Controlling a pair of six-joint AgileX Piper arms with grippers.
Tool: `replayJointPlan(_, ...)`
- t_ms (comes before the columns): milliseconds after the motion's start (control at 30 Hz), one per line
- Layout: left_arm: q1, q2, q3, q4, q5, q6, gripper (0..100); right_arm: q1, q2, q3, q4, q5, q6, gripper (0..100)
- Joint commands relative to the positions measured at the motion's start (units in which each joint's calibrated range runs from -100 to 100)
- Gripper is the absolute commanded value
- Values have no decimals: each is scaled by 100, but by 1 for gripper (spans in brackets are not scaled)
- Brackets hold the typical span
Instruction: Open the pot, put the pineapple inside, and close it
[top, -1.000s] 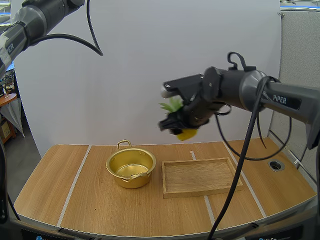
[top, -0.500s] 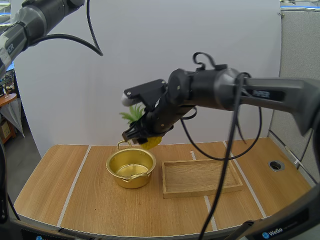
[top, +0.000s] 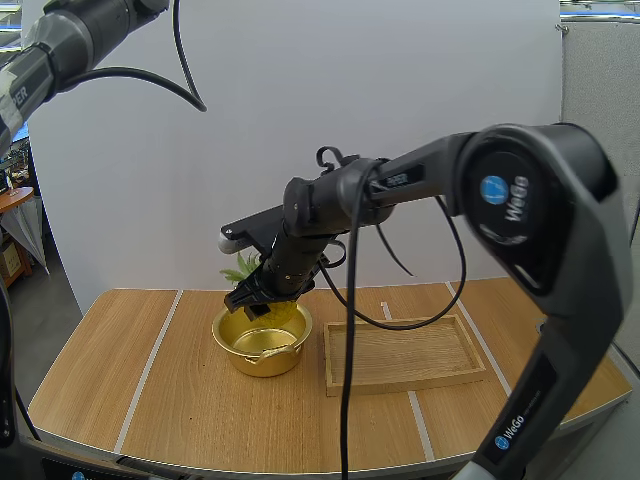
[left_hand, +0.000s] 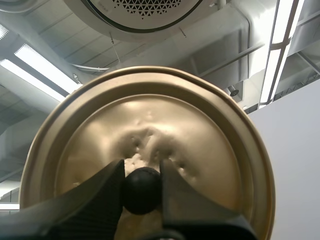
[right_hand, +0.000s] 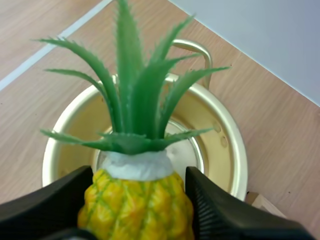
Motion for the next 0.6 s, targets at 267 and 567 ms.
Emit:
replayJointPlan(267,-26,-42,-35,-6,-167,-34,0,8,923,-312,-38,-303,-32,0)
replayJointPlan(567,-26,-42,-35,-6,-167,-34,0,8,1309,-312,-142,-504,-32,0)
